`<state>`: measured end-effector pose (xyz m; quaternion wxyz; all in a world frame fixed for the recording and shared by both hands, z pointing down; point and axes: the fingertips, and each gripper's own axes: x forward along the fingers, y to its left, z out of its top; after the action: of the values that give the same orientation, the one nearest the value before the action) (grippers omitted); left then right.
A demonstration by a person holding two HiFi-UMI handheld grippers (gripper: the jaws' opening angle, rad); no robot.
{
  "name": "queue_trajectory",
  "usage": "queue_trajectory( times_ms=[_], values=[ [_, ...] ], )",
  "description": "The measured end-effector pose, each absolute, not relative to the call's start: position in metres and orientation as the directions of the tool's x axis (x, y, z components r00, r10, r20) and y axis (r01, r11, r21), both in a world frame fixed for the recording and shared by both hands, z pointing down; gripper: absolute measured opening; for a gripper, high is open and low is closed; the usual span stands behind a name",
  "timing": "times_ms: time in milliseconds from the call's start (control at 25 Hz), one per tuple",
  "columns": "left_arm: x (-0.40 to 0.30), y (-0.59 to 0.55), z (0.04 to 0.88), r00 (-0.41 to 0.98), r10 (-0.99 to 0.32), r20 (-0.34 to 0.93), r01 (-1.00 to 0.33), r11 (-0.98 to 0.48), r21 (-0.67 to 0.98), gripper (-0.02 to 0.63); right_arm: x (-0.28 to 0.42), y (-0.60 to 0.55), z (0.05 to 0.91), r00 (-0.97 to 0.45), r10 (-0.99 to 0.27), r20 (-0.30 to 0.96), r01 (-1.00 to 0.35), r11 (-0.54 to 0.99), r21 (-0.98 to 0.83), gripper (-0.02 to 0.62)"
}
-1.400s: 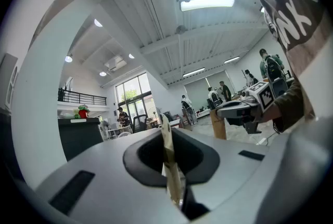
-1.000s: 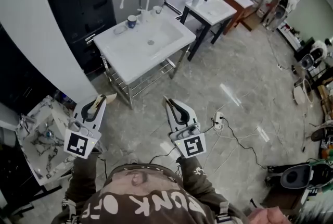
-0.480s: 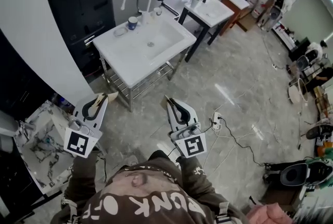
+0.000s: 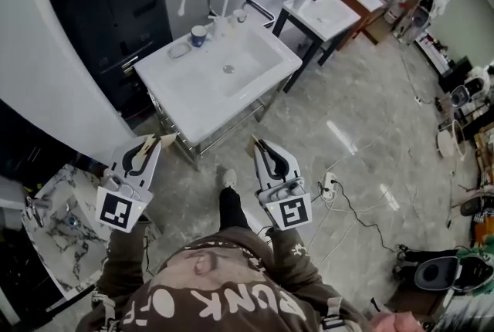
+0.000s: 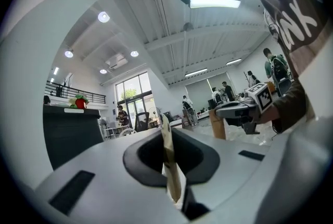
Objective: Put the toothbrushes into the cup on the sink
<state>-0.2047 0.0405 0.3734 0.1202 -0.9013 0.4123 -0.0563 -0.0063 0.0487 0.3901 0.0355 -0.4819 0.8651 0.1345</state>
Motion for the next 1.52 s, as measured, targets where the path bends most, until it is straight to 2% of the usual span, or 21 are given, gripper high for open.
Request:
queue_trajectory(
  times_ms=[600,800,1080,1520],
  values=[
    [-0.133,-0.208,0.387,0.553,-0.829,0.082,-0.797,-0.556,-0.237,0.014,0.074,-0.286,0.399,-0.625,-0.759,-0.182,-0.78,0.598,0.186,0.032],
    [-0.121,-0.267,0.395,0.529,-0.842,0.105,-0.809,-0.538,-0.238,0.014,0.088,-0.408,0.385,-0.627,-0.744,-0.231,-0.779,0.597,0.191,0.032],
    [-0.117,-0.322,0.409,0.492,-0.859,0.145,-0.825,-0.512,-0.237,0.014,0.079,-0.553,0.39,-0.645,-0.713,-0.274,-0.764,0.614,0.199,0.032],
    [-0.119,-0.385,0.428,0.463,-0.865,0.195,-0.832,-0.5,-0.241,0.014,0.055,-0.69,0.461,-0.641,-0.734,-0.225,-0.766,0.631,0.124,0.032]
  ],
)
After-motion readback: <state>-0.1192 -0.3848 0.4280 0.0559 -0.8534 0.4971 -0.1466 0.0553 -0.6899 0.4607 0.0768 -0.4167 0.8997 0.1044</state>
